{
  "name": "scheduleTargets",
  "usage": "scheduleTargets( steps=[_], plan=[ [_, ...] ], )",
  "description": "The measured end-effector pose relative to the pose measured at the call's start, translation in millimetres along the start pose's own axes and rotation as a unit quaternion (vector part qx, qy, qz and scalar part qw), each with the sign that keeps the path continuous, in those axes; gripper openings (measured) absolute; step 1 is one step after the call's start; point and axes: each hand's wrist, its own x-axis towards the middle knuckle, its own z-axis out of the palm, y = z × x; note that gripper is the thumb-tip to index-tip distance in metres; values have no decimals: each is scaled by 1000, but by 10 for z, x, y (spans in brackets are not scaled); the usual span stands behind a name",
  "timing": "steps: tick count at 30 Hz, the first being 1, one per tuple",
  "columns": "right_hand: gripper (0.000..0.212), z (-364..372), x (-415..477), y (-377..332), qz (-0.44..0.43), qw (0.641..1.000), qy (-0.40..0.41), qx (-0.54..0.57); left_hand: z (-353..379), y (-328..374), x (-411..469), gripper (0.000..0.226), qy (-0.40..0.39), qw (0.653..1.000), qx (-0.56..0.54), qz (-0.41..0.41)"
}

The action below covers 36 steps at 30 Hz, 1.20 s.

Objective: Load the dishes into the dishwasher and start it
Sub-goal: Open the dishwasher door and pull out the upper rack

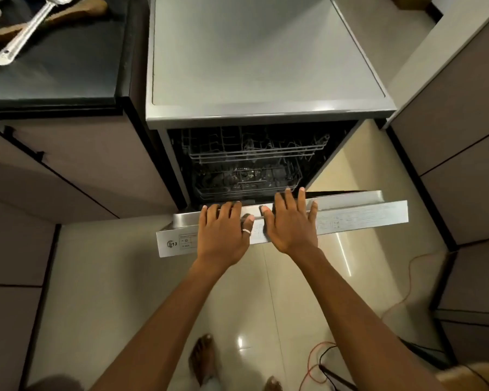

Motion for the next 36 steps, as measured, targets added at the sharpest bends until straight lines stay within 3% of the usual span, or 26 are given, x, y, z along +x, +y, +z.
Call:
scheduleTargets(
  steps=[3,8,16,24,27,36],
  plan=[
    [62,218,-222,217,-28,999,8,-20,102,8,-179,62,6,1000,1,-5],
    [61,591,-675,466,-53,998,25,-22,461,137,-648,67,-7,999,-6,-39],
    [89,1387,-1311,943,-55,997,-21,49,1364,296,-1391,47,-78,993,-18,-84],
    [50,2481,-1675,1260,-68,996,-21,53,2405,188,-1924,24,-44,992,-30,-114],
    [51,2885,-1818,1354,-74,996,-18,45,2789,114,-2100,21,-30,993,-25,-113],
    [62,3805,-1991,1551,-56,995,-84,17,3699,-85,-2269,28,-100,989,-27,-103]
  ],
)
